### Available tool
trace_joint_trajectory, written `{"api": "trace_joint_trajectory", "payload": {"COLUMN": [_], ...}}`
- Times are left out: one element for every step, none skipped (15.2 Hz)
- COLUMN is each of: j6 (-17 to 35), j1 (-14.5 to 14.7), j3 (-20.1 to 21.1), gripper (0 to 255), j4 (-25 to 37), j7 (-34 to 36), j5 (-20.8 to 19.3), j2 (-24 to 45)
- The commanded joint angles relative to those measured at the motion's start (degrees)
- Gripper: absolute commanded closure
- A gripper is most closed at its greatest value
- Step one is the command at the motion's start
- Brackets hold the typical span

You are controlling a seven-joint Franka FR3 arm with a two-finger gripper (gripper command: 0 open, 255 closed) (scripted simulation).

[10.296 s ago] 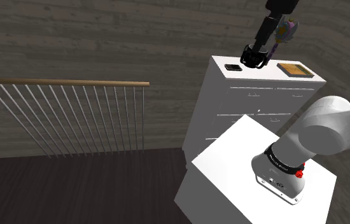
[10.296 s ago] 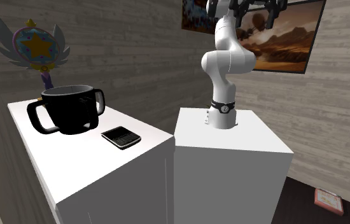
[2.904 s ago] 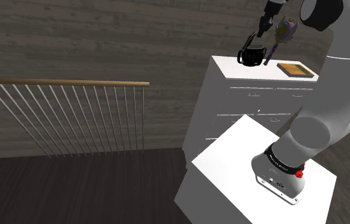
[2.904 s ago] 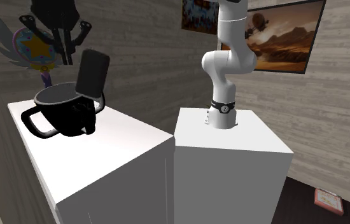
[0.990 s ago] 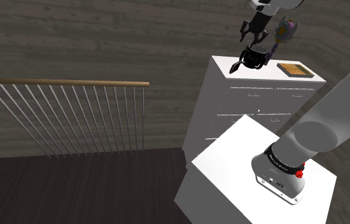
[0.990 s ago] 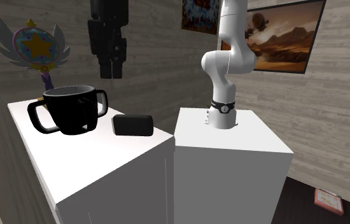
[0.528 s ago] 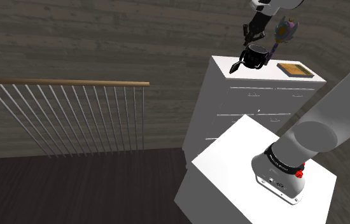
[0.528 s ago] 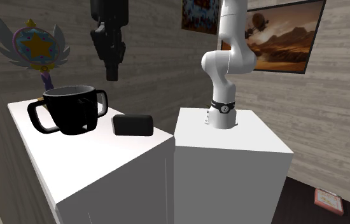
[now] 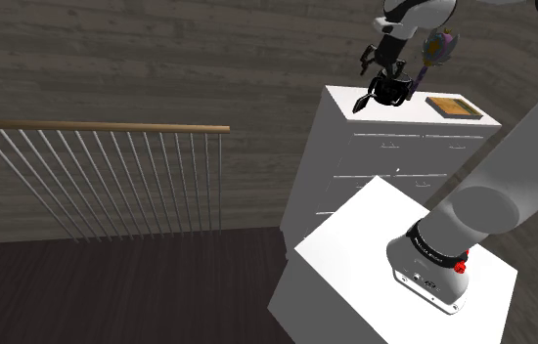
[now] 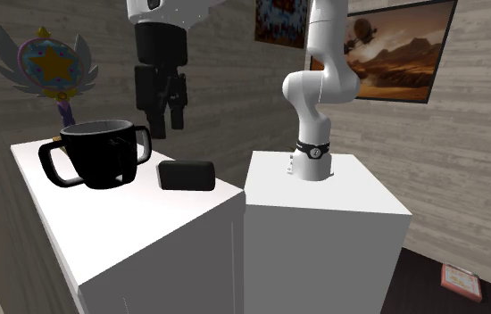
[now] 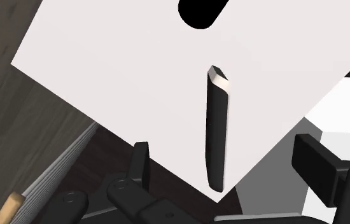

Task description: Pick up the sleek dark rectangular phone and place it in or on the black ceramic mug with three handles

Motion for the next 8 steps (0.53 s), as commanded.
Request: {"api": "trace_joint_trajectory", "payload": {"j6": [0.7, 1.0, 1.2, 1.9, 2.6, 3.4, 4.0, 4.7], "j1": [0.4, 0.5, 0.6, 0.5, 0.5, 0.4, 0.4, 0.3], "j3": [0.4, 0.5, 0.6, 0.6, 0.7, 0.7, 0.8, 0.8], "gripper": [0, 0, 0, 0, 0, 0, 0, 0], "j4": [-1.4, -1.9, -2.4, -2.8, -3.2, -3.5, -3.9, -4.2], "j7": [1.3, 1.8, 2.2, 2.0, 1.8, 1.6, 1.4, 1.2], "j5": [0.1, 0.2, 0.4, 0.6, 0.9, 1.2, 1.5, 1.8], "j2": [1.8, 2.8, 3.6, 4.0, 4.4, 4.8, 5.2, 5.6]}}
